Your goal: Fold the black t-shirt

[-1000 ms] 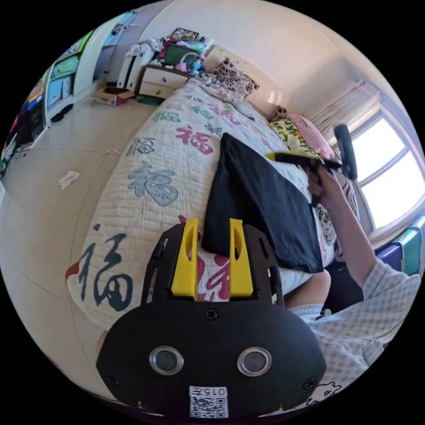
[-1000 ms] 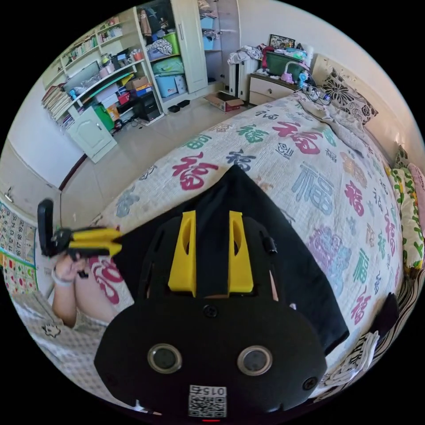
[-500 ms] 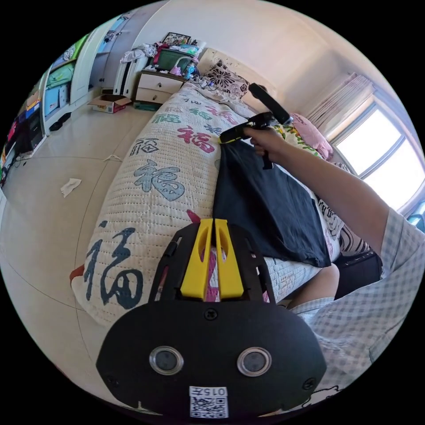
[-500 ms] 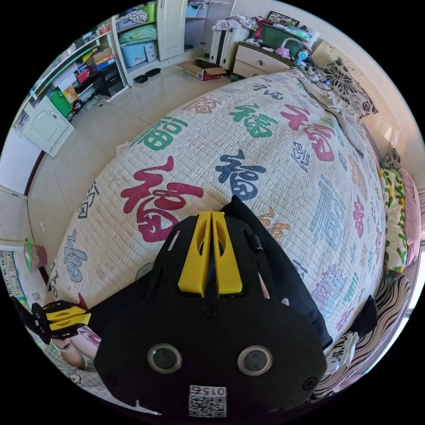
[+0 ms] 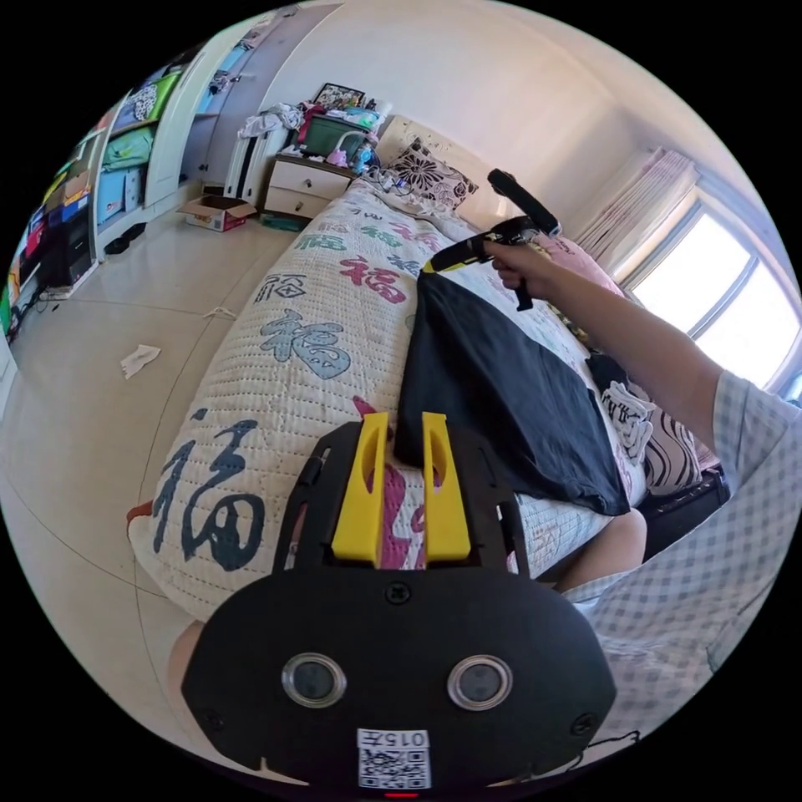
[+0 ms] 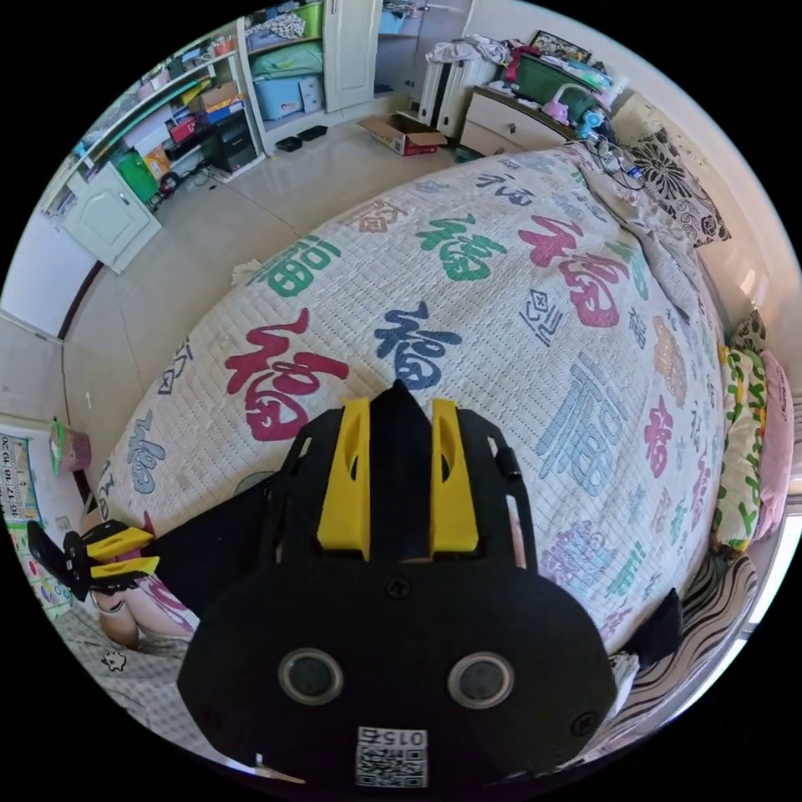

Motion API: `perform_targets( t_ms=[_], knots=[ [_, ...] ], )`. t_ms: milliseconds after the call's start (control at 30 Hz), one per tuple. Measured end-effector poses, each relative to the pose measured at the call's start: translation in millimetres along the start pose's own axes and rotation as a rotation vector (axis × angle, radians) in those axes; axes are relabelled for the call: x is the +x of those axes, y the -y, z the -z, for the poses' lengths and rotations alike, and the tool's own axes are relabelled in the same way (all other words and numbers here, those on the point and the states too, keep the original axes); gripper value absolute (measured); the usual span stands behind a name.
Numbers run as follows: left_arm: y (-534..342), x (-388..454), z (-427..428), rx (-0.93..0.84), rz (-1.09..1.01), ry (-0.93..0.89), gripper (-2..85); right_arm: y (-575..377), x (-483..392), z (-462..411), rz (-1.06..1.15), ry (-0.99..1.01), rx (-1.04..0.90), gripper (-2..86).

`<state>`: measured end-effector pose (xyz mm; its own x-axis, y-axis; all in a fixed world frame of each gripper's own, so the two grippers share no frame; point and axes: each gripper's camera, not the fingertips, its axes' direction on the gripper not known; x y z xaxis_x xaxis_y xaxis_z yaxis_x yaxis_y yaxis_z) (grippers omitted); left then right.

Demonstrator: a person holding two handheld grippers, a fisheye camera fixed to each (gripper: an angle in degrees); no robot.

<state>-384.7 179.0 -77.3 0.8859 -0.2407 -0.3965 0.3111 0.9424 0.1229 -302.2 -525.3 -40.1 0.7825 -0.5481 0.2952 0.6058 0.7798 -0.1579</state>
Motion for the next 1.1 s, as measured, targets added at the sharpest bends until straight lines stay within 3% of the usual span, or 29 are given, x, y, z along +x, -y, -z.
perform_targets(
  t_ms=[367,467,633,733,867,1100],
  knots=[
    [-15,23,9,0.015,0.006,0.02,-0.3,-7,47,-13,0.009,0.126,-0.085,4.0],
    [-23,36,20,0.06,-0.012,0.004,-0.7,-29,73,3,0.007,0.198,-0.035,1.4],
    [-34,68,52,0.15,-0.047,-0.186,-0.8,-95,125,52,0.046,0.327,0.132,0.1],
    [-38,124,67,0.188,-0.164,-0.241,-0.9,-154,155,87,0.088,0.299,0.223,-0.2],
    [-41,218,63,0.164,-0.352,-0.349,-0.9,-250,191,124,0.127,0.12,0.27,-0.6],
    [-57,382,18,0.061,-0.649,-0.446,-0.9,-415,274,136,0.039,-0.004,0.284,-1.0]
  ],
)
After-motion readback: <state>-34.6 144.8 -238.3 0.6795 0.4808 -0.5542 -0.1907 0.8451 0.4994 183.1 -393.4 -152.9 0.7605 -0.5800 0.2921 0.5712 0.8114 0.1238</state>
